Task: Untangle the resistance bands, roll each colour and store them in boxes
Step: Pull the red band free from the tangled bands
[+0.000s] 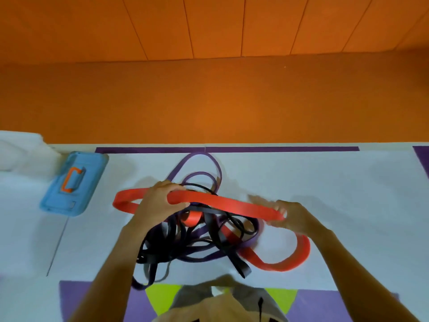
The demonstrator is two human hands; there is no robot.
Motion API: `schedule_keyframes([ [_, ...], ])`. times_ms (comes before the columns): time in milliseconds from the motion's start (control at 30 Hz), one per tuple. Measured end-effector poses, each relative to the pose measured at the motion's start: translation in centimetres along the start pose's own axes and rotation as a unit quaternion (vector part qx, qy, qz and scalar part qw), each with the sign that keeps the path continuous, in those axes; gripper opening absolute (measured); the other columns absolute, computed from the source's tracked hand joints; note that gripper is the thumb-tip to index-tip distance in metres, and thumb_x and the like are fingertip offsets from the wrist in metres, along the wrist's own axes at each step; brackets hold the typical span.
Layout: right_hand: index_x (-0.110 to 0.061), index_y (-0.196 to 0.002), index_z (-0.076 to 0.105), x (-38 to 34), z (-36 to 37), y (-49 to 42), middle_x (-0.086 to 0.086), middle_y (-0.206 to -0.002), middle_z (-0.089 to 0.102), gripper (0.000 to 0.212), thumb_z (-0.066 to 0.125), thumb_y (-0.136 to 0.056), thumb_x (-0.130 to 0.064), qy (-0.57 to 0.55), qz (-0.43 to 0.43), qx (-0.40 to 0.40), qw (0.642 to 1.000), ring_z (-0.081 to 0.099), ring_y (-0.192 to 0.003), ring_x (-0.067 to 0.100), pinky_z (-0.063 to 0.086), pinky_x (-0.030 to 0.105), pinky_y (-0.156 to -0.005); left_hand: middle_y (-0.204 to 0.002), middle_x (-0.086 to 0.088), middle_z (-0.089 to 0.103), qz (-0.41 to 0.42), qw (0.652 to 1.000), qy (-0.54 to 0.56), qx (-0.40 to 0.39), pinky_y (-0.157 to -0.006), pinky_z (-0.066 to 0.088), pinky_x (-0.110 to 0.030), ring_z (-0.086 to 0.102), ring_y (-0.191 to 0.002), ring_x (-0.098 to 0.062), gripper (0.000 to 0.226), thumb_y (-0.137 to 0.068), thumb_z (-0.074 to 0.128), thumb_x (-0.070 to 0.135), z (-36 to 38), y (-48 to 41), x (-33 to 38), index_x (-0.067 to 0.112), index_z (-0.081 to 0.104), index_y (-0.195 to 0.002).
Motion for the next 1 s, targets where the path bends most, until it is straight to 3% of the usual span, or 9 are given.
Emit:
schedule_keyframes([
  [100,-0.035,-0.093,0.063,2.5,2.0,-0.7,-0.019,-0.084,0.074,0.038,0.091,-0.072,-0.048,0.046,0.016,-0.028,0.998,0.071,-0.075,0.001,0.051,0.012,-0.072,-0.115,0.018,0.065,-0.014,0.999,-0.050,-0.011,-0.104,0.048,-0.040,0.060,-0.108,-0.010,0.044,-0.082,0.086,0.043,1.3,2.2,0.0,0.033,0.072,-0.122],
  [167,-0.032,-0.094,0.069,3.7,4.0,-1.7,-0.028,-0.086,0.074,0.049,0.088,-0.064,-0.066,0.040,-0.003,-0.031,0.999,0.070,-0.070,-0.003,0.054,0.023,-0.070,-0.113,0.016,0.066,-0.031,0.999,-0.042,-0.001,-0.097,0.054,-0.039,0.064,-0.104,-0.011,0.041,-0.081,0.086,0.039,2.0,3.7,-0.2,0.033,0.070,-0.118],
  [267,-0.026,-0.094,0.071,3.7,8.0,-3.0,0.000,-0.075,0.077,0.064,0.070,-0.071,-0.086,0.003,-0.051,-0.046,0.998,0.069,-0.053,0.014,0.049,0.025,-0.050,-0.106,0.017,0.067,-0.068,0.996,-0.034,0.047,-0.083,0.053,-0.034,0.067,-0.097,-0.015,0.034,-0.080,0.084,0.035,2.4,6.1,-0.8,0.035,0.067,-0.109],
  [333,-0.027,-0.096,0.070,3.0,9.8,-4.1,0.000,-0.074,0.077,0.046,0.063,-0.087,-0.072,0.019,-0.040,-0.039,0.998,0.072,-0.060,0.017,0.053,0.029,-0.055,-0.106,0.012,0.070,-0.082,0.992,-0.051,0.080,-0.080,0.052,-0.039,0.069,-0.096,-0.023,0.032,-0.076,0.078,0.034,2.3,7.7,-1.4,0.031,0.070,-0.107],
  [400,-0.025,-0.095,0.069,2.5,10.2,-5.0,-0.002,-0.078,0.073,0.025,0.059,-0.096,-0.048,0.079,-0.027,0.045,0.995,0.071,-0.075,0.022,0.055,0.035,-0.066,-0.106,0.006,0.071,-0.095,0.989,-0.038,0.111,-0.083,0.053,-0.043,0.069,-0.097,-0.028,0.034,-0.073,0.071,0.035,2.2,9.6,-2.2,0.024,0.072,-0.106],
  [533,-0.022,-0.084,0.067,0.3,9.9,-6.0,0.001,-0.077,0.070,0.011,0.063,-0.095,-0.022,0.060,-0.063,0.183,0.979,0.065,-0.073,0.028,0.054,0.043,-0.062,-0.110,-0.004,0.073,-0.124,0.972,-0.065,0.186,-0.095,0.049,-0.055,0.067,-0.103,-0.038,0.029,-0.074,0.076,0.020,1.8,13.3,-4.0,0.017,0.074,-0.102],
  [633,-0.020,-0.093,0.073,-1.6,9.5,-7.2,0.000,-0.092,0.068,0.013,0.072,-0.089,-0.008,0.048,-0.108,0.245,0.962,0.064,-0.087,0.026,0.057,0.040,-0.071,-0.116,-0.009,0.073,-0.187,0.954,-0.085,0.220,-0.106,0.044,-0.062,0.068,-0.114,-0.038,0.046,-0.066,0.092,-0.002,1.4,15.9,-5.4,0.014,0.073,-0.104],
  [800,-0.022,-0.142,0.053,-4.2,11.4,-10.6,0.012,-0.134,0.049,0.062,0.078,-0.088,-0.006,-0.019,-0.059,0.086,0.994,0.069,-0.108,0.037,0.056,0.051,-0.096,-0.115,-0.008,0.074,-0.205,0.944,-0.142,0.218,-0.108,0.039,-0.061,0.069,-0.115,-0.035,0.050,-0.063,0.095,-0.004,1.4,19.5,-7.2,0.013,0.071,-0.102],
  [1000,-0.038,-0.161,0.026,-5.3,12.6,-12.0,0.009,-0.148,0.041,0.121,0.098,-0.065,-0.045,0.098,-0.011,-0.036,0.995,0.055,-0.134,0.039,0.049,0.054,-0.109,-0.115,-0.016,0.072,-0.253,0.935,-0.154,0.194,-0.105,0.042,-0.072,0.070,-0.114,-0.043,0.053,-0.061,0.098,0.000,2.6,20.3,-10.4,0.010,0.068,-0.104],
])
Point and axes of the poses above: each hand's wrist, its own y-axis away from the middle knuckle, its own z-axis out of the palm, x = y × z, the point moved 5 cm from there along -y, towards the middle knuckle
